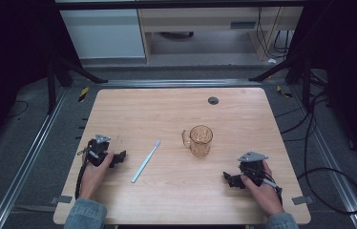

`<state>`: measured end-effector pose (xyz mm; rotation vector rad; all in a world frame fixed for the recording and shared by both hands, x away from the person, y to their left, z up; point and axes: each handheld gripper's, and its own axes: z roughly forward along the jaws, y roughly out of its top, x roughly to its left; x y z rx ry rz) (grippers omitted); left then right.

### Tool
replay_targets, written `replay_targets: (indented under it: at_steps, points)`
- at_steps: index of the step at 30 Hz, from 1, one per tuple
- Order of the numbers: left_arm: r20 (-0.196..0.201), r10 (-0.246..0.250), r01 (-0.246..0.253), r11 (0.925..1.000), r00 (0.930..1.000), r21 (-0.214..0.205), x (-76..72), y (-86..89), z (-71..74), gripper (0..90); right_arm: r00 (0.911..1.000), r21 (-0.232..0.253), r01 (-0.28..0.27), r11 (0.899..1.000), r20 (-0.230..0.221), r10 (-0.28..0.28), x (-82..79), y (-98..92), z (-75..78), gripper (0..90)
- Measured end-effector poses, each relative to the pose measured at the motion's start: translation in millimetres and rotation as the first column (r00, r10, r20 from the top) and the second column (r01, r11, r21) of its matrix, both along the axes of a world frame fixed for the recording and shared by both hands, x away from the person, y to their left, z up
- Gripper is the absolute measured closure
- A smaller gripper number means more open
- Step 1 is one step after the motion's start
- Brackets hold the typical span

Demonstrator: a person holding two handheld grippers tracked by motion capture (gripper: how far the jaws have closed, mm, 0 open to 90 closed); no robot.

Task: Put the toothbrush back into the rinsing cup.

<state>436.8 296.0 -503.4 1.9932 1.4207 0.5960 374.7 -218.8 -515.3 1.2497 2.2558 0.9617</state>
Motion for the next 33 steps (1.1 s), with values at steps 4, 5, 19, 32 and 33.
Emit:
replay_targets:
  at_steps: [4,5,19,32,33]
  points:
    - [0.006,-0.028,0.028,0.9995,0.9996,0.011,-8.4,-5.7,11.9,3.6,1.0,0.001,0.0,1.0,0.0,0.0,0.0,0.0,0.0,0.4]
    - [0.006,-0.028,0.028,0.9995,0.9996,0.011,-8.4,-5.7,11.9,4.1,1.0,0.001,0.0,1.0,0.0,0.0,0.0,0.0,0.0,0.4]
    - [-0.06,-0.128,0.135,0.9816,0.99,0.135,-19.2,-39.4,74.0,11.6,0.9999,0.002,0.011,1.0,0.002,-0.011,-1.7,-0.1,-0.2,0.4]
    - [-0.191,-0.225,0.258,0.9501,0.9555,0.175,-2.3,-91.4,86.9,15.6,0.9998,0.005,0.021,1.0,-0.003,-0.021,-1.5,0.4,-0.1,0.5]
    - [-0.191,-0.225,0.258,0.9501,0.9555,0.175,-2.3,-91.4,86.9,16.0,0.9998,0.005,0.021,1.0,-0.003,-0.021,-1.5,0.4,-0.1,0.5]
